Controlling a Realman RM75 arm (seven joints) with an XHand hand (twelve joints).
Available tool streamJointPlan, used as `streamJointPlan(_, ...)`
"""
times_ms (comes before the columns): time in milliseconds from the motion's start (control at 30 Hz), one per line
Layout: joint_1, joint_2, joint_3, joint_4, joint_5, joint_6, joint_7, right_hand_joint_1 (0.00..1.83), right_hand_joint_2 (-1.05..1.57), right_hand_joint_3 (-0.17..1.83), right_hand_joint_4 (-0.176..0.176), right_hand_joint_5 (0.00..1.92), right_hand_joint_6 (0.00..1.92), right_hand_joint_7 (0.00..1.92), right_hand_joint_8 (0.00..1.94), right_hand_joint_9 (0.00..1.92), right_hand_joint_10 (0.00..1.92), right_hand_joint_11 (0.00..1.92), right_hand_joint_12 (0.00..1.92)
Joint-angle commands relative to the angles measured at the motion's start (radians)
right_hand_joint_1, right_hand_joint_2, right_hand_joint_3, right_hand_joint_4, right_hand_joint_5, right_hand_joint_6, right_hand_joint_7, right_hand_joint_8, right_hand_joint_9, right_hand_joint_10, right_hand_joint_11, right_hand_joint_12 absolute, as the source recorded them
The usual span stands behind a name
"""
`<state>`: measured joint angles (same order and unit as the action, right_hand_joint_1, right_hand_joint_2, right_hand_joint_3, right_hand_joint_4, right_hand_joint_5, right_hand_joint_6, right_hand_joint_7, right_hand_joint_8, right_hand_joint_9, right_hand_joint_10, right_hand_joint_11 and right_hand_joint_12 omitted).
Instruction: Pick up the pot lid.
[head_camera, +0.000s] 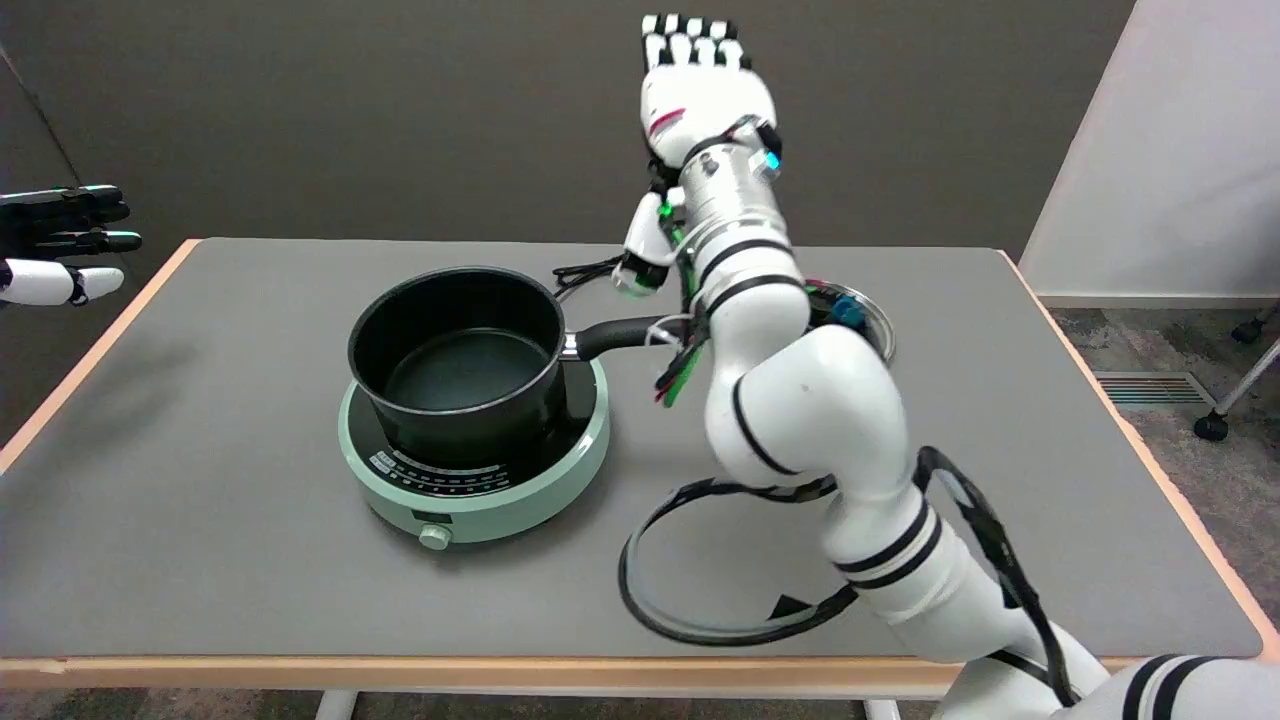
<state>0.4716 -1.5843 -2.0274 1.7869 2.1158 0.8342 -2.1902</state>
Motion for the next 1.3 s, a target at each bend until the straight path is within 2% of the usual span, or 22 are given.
streamJointPlan(33,0.030,0.191,0.259,0.022,0.043,-0.350,0.122,1.23,-0.86,1.43,-0.045,0.02,0.02,0.02,0.02,0.02,0.02,0.02,0.02)
streamJointPlan(267,0.051,0.331,0.362,-0.035,0.143,-0.406,0.180,1.22,-0.76,1.33,-0.024,0.02,0.02,0.02,0.02,0.02,0.02,0.02,0.02)
streamJointPlan(400,0.036,0.429,0.422,-0.049,0.288,-0.424,0.182,1.21,-0.69,1.28,-0.024,0.02,0.02,0.02,0.02,0.02,0.02,0.02,0.02)
streamJointPlan(667,-0.071,0.586,0.528,-0.042,0.622,-0.421,0.173,1.26,-0.62,1.12,-0.093,0.11,0.11,0.11,0.11,0.11,0.11,0.11,0.11)
streamJointPlan(800,-0.121,0.660,0.543,-0.041,0.634,-0.411,0.173,1.28,-0.61,1.09,-0.136,0.14,0.14,0.14,0.14,0.14,0.14,0.14,0.14)
streamJointPlan(867,-0.142,0.671,0.557,-0.047,0.634,-0.427,0.173,1.29,-0.62,1.10,-0.148,0.14,0.14,0.14,0.14,0.14,0.14,0.14,0.14)
streamJointPlan(1200,-0.190,0.724,0.561,-0.123,0.636,-0.487,0.180,1.29,-0.65,1.08,-0.148,0.12,0.12,0.12,0.12,0.12,0.12,0.12,0.12)
streamJointPlan(1300,-0.189,0.724,0.560,-0.163,0.636,-0.533,0.180,1.29,-0.66,1.08,-0.138,0.11,0.11,0.11,0.11,0.11,0.11,0.11,0.11)
